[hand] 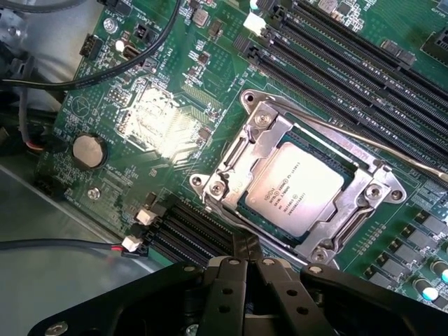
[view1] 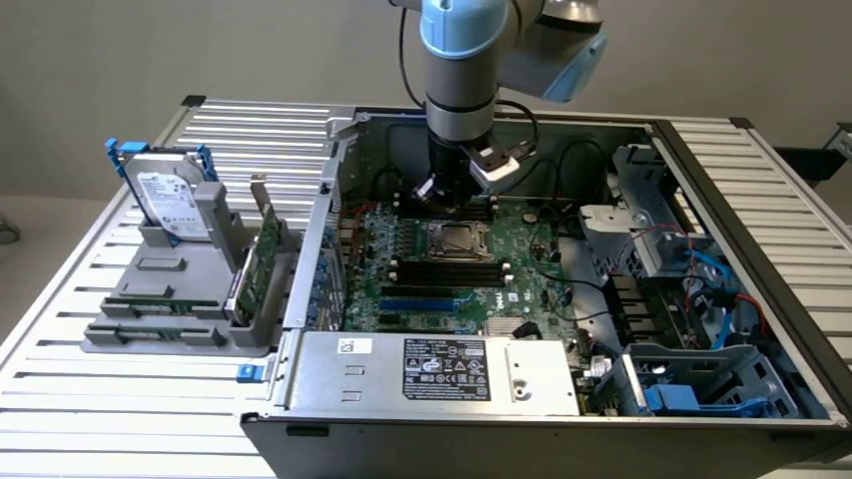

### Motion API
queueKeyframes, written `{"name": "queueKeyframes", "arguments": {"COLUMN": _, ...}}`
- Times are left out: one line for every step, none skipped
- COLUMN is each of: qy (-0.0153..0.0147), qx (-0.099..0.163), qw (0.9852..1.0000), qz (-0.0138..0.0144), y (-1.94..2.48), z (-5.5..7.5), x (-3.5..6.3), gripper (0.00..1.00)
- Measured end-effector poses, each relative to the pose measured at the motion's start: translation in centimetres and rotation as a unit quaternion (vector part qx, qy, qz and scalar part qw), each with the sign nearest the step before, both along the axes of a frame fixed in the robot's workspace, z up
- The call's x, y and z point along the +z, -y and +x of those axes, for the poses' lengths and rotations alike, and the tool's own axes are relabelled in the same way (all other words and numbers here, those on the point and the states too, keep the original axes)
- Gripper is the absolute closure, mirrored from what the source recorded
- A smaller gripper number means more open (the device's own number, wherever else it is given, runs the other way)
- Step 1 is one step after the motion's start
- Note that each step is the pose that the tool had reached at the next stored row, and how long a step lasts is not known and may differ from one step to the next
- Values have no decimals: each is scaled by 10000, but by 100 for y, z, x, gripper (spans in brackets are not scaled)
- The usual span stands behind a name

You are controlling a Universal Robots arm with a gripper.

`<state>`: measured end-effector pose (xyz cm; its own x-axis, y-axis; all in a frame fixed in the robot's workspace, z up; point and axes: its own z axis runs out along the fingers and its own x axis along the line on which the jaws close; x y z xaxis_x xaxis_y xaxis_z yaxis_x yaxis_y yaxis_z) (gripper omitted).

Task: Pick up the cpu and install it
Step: 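Install the first cpu locking lever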

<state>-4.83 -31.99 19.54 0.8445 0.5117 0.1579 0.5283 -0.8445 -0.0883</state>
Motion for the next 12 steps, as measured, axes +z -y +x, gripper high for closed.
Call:
{"name": "queueKeyframes", "arguments": {"qy": 0, "qx": 0, "qw": 10000, "qz": 0, "y": 0, "z": 1, "x": 0, "gripper": 89}}
{"name": "queueKeyframes", "arguments": {"qy": 0, "qx": 0, "qw": 10000, "qz": 0, "y": 0, "z": 3, "x": 0, "gripper": 89}}
{"name": "queueKeyframes", "arguments": {"qy": 0, "qx": 0, "qw": 10000, "qz": 0, "y": 0, "z": 5, "x": 0, "gripper": 89}}
{"name": "queueKeyframes", "arguments": {"qy": 0, "qx": 0, "qw": 10000, "qz": 0, "y": 0, "z": 9, "x": 0, "gripper": 89}}
{"name": "queueKeyframes", "arguments": {"qy": 0, "qx": 0, "qw": 10000, "qz": 0, "y": 0, "z": 14, "x": 0, "gripper": 89}}
{"name": "queueKeyframes", "arguments": {"qy": 0, "qx": 0, "qw": 10000, "qz": 0, "y": 0, "z": 16, "x": 0, "gripper": 89}}
{"name": "queueKeyframes", "arguments": {"qy": 0, "qx": 0, "qw": 10000, "qz": 0, "y": 0, "z": 17, "x": 0, "gripper": 89}}
{"name": "queueKeyframes", "arguments": {"qy": 0, "qx": 0, "qw": 10000, "qz": 0, "y": 0, "z": 19, "x": 0, "gripper": 89}}
{"name": "queueKeyframes", "arguments": {"qy": 0, "qx": 0, "qw": 10000, "qz": 0, "y": 0, "z": 20, "x": 0, "gripper": 89}}
{"name": "queueKeyframes", "arguments": {"qy": 0, "qx": 0, "qw": 10000, "qz": 0, "y": 0, "z": 22, "x": 0, "gripper": 89}}
{"name": "queueKeyframes", "arguments": {"qy": 0, "qx": 0, "qw": 10000, "qz": 0, "y": 0, "z": 24, "x": 0, "gripper": 89}}
{"name": "queueKeyframes", "arguments": {"qy": 0, "qx": 0, "qw": 10000, "qz": 0, "y": 0, "z": 26, "x": 0, "gripper": 89}}
